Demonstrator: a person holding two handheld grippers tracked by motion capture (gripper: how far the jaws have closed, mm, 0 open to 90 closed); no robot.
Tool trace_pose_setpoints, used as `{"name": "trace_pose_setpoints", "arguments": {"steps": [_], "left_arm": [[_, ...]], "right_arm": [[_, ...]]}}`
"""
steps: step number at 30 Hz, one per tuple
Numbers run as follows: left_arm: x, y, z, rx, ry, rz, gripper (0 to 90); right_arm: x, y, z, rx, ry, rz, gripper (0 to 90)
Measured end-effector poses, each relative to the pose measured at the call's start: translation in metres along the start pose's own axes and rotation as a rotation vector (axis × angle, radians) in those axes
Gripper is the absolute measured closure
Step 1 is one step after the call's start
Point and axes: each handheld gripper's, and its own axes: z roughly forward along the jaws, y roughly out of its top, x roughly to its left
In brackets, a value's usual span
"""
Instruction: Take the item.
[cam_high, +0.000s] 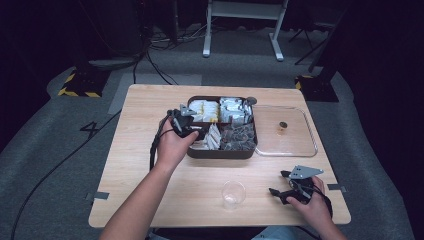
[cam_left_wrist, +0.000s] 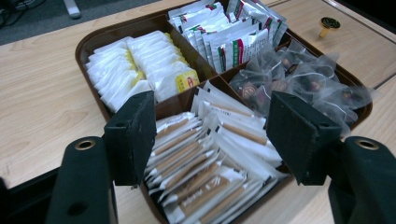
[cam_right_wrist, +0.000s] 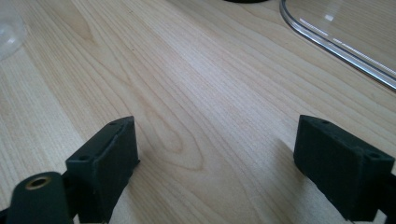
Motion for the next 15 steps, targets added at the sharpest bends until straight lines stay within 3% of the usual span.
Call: {"name": "trace_pose_setpoints", "arguments": {"steps": [9,15], "left_arm": [[0.015,0.022,0.041,0.018,0.025,-0.009,39.0],[0.023,0.032,0.057,0.019,0.029,-0.038,39.6]], "right_arm": [[0.0,0.0,0.0,0.0,0.0,0.0,13.9],[0.0,0.0,0.0,0.0,0.003,-0.002,13.9]]}}
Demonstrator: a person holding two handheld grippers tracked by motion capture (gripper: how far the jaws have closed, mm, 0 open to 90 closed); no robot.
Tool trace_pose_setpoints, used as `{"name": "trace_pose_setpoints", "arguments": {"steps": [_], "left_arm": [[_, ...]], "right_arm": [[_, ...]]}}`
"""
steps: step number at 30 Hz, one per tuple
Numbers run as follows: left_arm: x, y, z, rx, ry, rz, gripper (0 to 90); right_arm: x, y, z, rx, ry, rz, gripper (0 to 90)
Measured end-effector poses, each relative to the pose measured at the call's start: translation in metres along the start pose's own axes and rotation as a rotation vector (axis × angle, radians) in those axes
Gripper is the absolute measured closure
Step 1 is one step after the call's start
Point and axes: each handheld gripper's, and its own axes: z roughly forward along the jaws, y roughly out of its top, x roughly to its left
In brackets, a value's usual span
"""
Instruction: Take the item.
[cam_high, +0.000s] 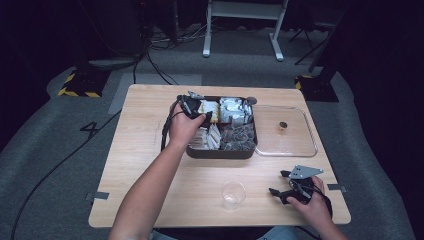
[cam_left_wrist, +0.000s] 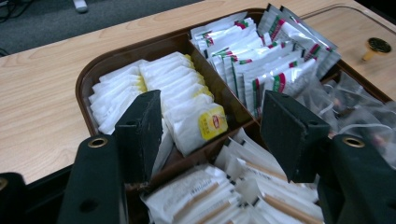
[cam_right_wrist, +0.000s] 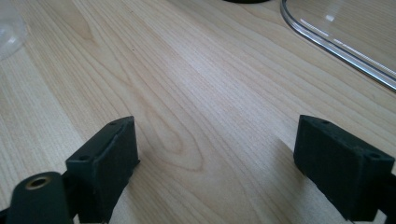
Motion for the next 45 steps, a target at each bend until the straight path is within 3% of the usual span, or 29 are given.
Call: {"name": "trace_pose_setpoints", "arguments": {"steps": [6,11,21,28,32,37,40,45], "left_arm": [[0.004,0.008,0.016,0.013,0.01,0.0,39.4],[0.008,0.009,0.033,0.059,0.027,-0.016,38.1],[0.011,0.012,0.053,0.112,0.008,-0.037,38.4],[0.014,0.014,0.068,0.169,-0.01,-0.052,45.2],[0.01,0.014,0.075,0.192,-0.001,-0.035,51.1],[0.012,0.011,0.082,0.218,0.003,-0.034,51.6],[0.017,0.009,0.084,0.23,-0.018,-0.08,53.0],[0.018,0.009,0.086,0.262,0.003,-0.052,58.1]], "right_arm": [[0.0,0.0,0.0,0.0,-0.001,0.0,13.9],[0.0,0.0,0.0,0.0,-0.001,0.0,13.9],[0.0,0.0,0.0,0.0,-0.001,0.003,13.9],[0.0,0.0,0.0,0.0,-0.002,0.002,13.8],[0.0,0.0,0.0,-0.001,-0.002,0.002,13.8],[0.0,0.0,0.0,-0.001,-0.002,0.002,13.8],[0.0,0.0,0.0,-0.001,-0.002,0.002,13.9],[0.0,0.0,0.0,-0.001,-0.002,0.002,13.9]]}}
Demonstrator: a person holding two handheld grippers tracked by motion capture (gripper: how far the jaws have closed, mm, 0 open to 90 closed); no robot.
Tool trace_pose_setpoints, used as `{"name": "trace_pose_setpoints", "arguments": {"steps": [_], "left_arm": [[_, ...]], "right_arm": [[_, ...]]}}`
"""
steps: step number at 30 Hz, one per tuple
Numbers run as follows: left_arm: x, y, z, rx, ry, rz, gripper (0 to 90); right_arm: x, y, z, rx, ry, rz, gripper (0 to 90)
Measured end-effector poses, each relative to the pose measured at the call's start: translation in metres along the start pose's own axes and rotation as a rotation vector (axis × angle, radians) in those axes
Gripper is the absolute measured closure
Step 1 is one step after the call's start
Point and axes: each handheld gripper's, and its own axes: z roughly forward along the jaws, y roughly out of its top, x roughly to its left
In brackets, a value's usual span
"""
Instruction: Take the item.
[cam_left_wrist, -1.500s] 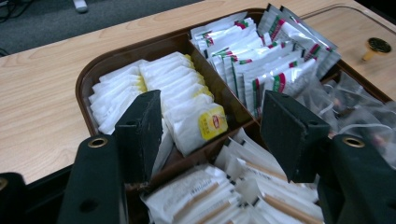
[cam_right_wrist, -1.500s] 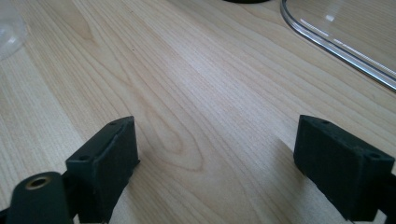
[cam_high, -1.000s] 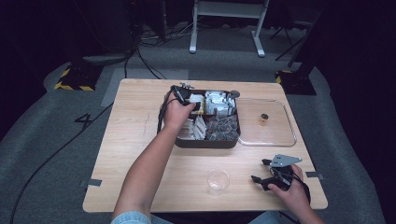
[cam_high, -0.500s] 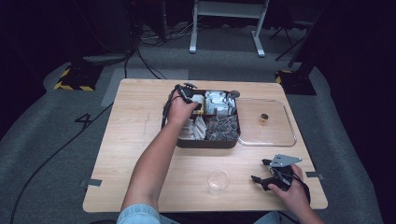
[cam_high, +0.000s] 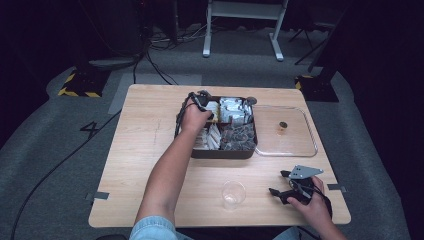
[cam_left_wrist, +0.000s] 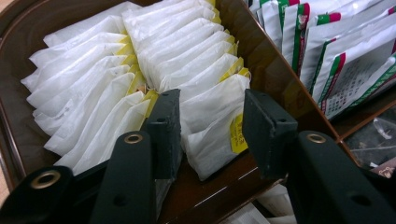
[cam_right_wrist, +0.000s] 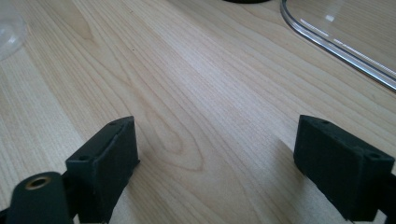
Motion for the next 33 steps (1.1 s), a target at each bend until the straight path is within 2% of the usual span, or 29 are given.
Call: {"name": "trace_pose_setpoints", "arguments": {"steps": [6,11,12,15,17,19,24,29,32,33], "left_arm": [[-0.002,-0.001,0.001,0.03,0.007,0.025,67.7],[-0.007,0.0,0.003,0.054,0.001,0.079,72.8],[-0.008,0.0,0.003,0.06,0.0,0.082,78.8],[-0.008,-0.001,0.003,0.078,-0.007,0.095,82.2],[-0.008,-0.001,0.002,0.079,-0.01,0.107,87.8],[-0.008,0.0,0.0,0.067,-0.005,0.129,89.8],[-0.007,0.003,-0.008,0.046,-0.007,0.153,90.0],[-0.006,0.007,-0.019,0.021,-0.015,0.153,90.0],[-0.007,0.01,-0.026,-0.005,-0.01,0.169,90.0],[-0.007,0.012,-0.032,-0.028,0.004,0.189,90.0]], "right_arm": [[0.0,0.0,0.0,0.0,0.0,0.0,13.9],[0.0,0.0,0.0,0.0,0.0,0.0,13.9],[0.0,0.0,0.0,0.0,0.0,0.0,13.9],[0.0,0.0,0.0,0.0,0.0,0.0,13.9],[0.0,0.0,0.0,0.0,0.0,0.0,13.9],[0.0,0.0,0.0,0.0,0.0,0.0,13.8],[0.0,0.0,0.0,-0.001,-0.001,-0.001,13.9],[0.0,0.0,0.0,-0.001,-0.001,-0.001,13.8],[0.0,0.0,0.0,0.0,-0.001,-0.001,13.9],[0.0,0.0,0.0,0.0,-0.001,-0.001,13.9]]}}
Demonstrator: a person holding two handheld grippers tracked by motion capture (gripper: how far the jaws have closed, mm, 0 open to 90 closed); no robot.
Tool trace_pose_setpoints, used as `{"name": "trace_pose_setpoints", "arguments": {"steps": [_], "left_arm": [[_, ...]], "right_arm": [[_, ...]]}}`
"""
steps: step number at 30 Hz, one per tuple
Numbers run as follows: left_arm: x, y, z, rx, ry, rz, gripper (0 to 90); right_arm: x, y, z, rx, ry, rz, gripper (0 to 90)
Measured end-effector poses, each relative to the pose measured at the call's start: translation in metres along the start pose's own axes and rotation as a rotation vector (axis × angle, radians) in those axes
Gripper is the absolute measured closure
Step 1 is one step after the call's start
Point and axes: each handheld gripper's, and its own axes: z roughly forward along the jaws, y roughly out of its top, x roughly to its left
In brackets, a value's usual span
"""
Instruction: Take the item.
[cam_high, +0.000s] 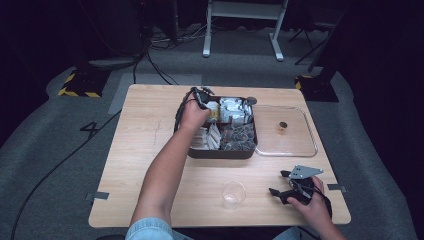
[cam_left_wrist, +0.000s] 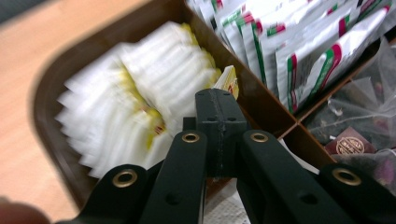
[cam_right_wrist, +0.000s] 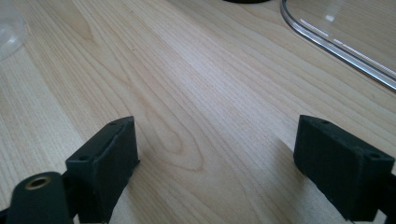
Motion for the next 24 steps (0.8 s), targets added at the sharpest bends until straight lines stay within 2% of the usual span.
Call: {"name": "trace_pose_setpoints", "arguments": {"steps": [4,7,8,10,12,13,17,19,20,24], "left_arm": [[0.001,0.002,-0.008,-0.035,-0.001,-0.008,90.0],[0.002,0.003,-0.017,-0.063,-0.014,-0.015,90.0],[0.002,0.004,-0.025,-0.086,-0.028,-0.014,90.0],[0.001,0.005,-0.029,-0.095,-0.033,-0.013,90.0],[-0.001,0.005,-0.042,-0.12,-0.041,0.0,90.0],[-0.001,0.005,-0.042,-0.12,-0.041,0.0,90.0],[-0.004,0.004,-0.062,-0.147,-0.053,0.025,90.0],[-0.007,0.003,-0.077,-0.162,-0.063,0.043,90.0],[-0.007,0.003,-0.077,-0.162,-0.063,0.043,90.0],[-0.013,0.0,-0.096,-0.184,-0.08,0.063,90.0]], "right_arm": [[0.0,0.0,0.0,0.0,0.0,-0.001,13.9],[0.0,0.0,0.0,-0.001,0.0,-0.001,13.9],[0.0,0.0,0.0,-0.001,0.001,-0.001,13.9],[0.0,0.0,0.0,-0.001,0.003,-0.002,13.9],[-0.002,0.0,0.0,0.002,0.016,-0.01,13.9],[-0.002,0.0,0.0,0.002,0.016,-0.01,13.9],[-0.004,0.0,0.0,0.0,0.029,-0.024,13.9],[-0.005,0.0,0.0,0.0,0.033,-0.03,13.9],[-0.005,0.0,0.0,0.0,0.033,-0.03,13.9],[-0.008,0.0,0.0,-0.001,0.053,-0.043,14.1]]}}
